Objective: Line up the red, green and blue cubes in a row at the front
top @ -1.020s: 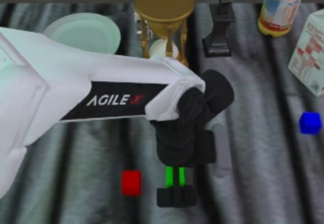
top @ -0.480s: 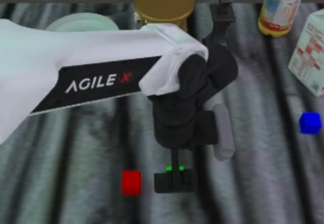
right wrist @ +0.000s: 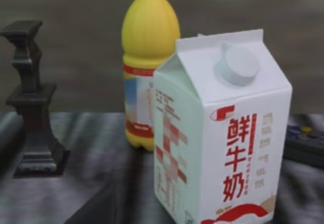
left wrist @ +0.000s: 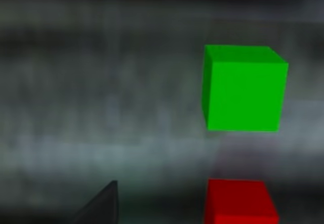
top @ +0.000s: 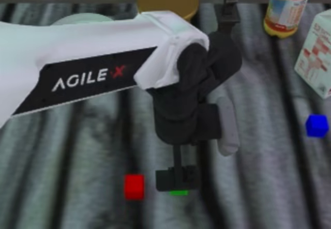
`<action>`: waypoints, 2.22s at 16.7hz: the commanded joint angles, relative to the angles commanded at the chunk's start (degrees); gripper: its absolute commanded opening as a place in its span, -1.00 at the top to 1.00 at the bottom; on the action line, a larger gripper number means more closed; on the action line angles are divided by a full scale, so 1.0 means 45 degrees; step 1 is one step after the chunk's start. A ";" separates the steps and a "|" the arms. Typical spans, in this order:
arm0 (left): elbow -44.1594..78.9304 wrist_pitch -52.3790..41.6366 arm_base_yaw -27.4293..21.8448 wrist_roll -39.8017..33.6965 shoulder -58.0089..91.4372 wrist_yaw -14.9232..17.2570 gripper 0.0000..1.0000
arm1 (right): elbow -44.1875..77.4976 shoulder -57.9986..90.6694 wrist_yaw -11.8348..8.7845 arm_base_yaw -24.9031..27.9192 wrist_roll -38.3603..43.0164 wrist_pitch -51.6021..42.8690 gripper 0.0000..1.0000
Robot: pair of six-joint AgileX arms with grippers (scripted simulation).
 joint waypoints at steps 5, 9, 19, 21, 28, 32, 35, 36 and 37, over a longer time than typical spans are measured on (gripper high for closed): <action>-0.2239 0.1565 0.1432 -0.0922 -0.2642 -0.0171 -1.00 | 0.2341 0.2564 -0.0029 0.0180 0.0316 -0.1603 -1.00; -0.5641 0.3739 0.3493 -0.2380 -0.6966 -0.0282 -1.00 | 0.5568 0.6924 0.0000 0.0366 0.0730 -0.3917 -1.00; -1.5821 1.0307 0.9025 -0.6726 -1.9660 -0.0301 -1.00 | 1.4154 1.9563 0.0064 0.0941 0.1798 -1.0490 -1.00; -1.7156 1.1467 0.9782 -0.7407 -2.1423 -0.0253 -1.00 | 1.5603 2.1466 0.0060 0.1034 0.1984 -1.1510 -1.00; -1.9299 1.4002 1.1156 -0.8814 -2.4946 -0.0100 -1.00 | 1.8424 2.4991 0.0024 0.1209 0.2334 -1.3315 -1.00; -1.9320 1.4037 1.1171 -0.8832 -2.4996 -0.0097 -1.00 | 1.8461 2.5031 0.0023 0.1211 0.2338 -1.3337 -1.00; -1.9320 1.4037 1.1171 -0.8832 -2.4996 -0.0097 -1.00 | 1.8299 2.5116 0.0024 0.1165 0.2314 -1.3105 -1.00; -1.9320 1.4037 1.1171 -0.8832 -2.4996 -0.0097 -1.00 | 1.8116 2.5248 0.0025 0.1180 0.2311 -1.2806 -1.00; -1.9320 1.4037 1.1171 -0.8832 -2.4996 -0.0097 -1.00 | 1.7882 2.5426 0.0026 0.1190 0.2316 -1.2386 -1.00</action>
